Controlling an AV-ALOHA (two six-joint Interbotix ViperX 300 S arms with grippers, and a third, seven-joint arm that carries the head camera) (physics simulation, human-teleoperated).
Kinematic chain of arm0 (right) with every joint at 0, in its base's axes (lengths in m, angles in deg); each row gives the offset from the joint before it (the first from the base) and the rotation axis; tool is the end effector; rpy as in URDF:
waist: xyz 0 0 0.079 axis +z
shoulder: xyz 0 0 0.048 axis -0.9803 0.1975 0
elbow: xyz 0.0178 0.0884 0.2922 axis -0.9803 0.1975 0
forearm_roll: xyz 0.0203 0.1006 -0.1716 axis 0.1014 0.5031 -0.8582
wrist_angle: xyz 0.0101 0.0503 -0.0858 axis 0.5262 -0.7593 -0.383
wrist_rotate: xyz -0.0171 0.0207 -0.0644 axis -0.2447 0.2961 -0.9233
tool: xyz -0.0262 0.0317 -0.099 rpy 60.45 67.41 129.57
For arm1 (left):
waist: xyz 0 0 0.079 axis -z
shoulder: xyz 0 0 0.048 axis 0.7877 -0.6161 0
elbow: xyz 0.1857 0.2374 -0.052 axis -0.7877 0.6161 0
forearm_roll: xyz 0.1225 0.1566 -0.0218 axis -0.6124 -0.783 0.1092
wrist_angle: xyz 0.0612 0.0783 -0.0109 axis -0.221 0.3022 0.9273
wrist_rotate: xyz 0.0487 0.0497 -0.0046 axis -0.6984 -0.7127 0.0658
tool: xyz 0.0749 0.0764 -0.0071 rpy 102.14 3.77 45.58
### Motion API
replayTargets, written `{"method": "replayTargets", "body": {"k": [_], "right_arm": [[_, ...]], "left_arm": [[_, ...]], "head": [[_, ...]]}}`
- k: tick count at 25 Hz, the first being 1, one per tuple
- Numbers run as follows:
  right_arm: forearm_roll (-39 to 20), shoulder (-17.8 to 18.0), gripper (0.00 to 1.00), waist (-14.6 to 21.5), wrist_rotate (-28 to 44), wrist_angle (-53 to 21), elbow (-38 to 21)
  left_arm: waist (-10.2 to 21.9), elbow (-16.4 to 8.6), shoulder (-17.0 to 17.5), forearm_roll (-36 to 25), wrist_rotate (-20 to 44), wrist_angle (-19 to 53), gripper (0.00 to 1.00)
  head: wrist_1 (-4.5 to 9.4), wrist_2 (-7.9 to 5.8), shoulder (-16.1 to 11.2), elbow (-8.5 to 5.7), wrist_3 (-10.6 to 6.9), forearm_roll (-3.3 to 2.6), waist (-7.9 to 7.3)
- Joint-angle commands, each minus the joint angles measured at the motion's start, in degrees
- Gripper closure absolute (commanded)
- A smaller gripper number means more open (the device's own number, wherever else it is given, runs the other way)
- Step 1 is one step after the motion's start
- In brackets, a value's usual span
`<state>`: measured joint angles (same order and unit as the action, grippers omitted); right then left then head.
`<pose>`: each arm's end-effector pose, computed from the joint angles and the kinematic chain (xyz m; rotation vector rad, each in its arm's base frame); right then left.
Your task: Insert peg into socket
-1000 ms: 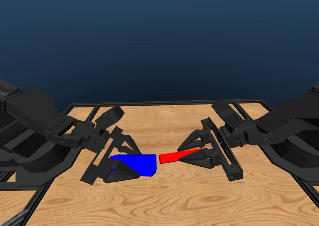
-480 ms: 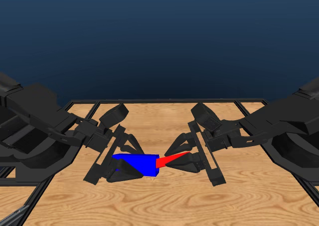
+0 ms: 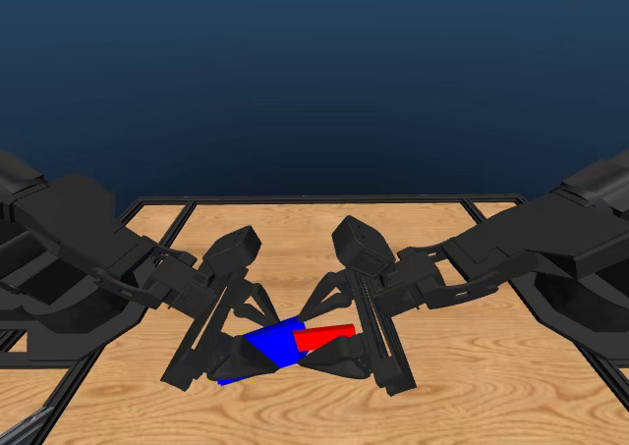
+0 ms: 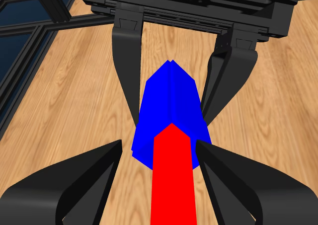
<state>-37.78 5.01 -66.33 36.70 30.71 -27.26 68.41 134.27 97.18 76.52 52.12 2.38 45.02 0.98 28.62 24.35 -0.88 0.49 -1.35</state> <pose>0.4979 0.1043 0.1422 0.1607 0.5365 0.1273 0.3551 -0.1029 0.1154 -0.3313 0.7198 -0.1083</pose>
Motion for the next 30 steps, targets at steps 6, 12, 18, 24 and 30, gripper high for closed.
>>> {"method": "replayTargets", "body": {"k": [6,12,18,24,30], "right_arm": [[-3.7,-4.8,0.0,-0.1,10.0,-2.7,5.5],[-1.5,-9.5,0.0,-1.7,14.4,1.0,18.1],[-0.1,-11.0,1.0,-1.7,16.8,4.5,23.4],[-2.7,-10.1,1.0,1.6,15.4,0.8,14.7],[-5.8,-6.2,1.0,3.5,16.7,-2.6,6.2]], "left_arm": [[-2.1,-2.1,0.3,-1.0,0.3,-4.3,1.0],[-0.9,-3.3,0.0,-1.0,0.6,-3.7,1.0],[-0.5,-4.0,-1.8,-1.2,1.6,-2.8,1.0],[-0.2,-5.6,-2.8,-2.2,3.4,-0.8,1.0],[0.2,-5.5,-3.9,-2.4,4.8,-0.2,1.0]], "head": [[-0.94,-0.33,0.8,-0.86,0.24,-0.05,0.08],[-1.2,-0.34,1.5,-0.62,0.57,-0.13,0.43],[-0.79,-0.28,2.0,-0.35,1.23,-0.23,0.99],[-0.33,-0.13,2.3,0.04,2.16,-0.4,1.9],[0.05,-0.41,2.9,0.53,2.71,-0.57,2.35]]}}
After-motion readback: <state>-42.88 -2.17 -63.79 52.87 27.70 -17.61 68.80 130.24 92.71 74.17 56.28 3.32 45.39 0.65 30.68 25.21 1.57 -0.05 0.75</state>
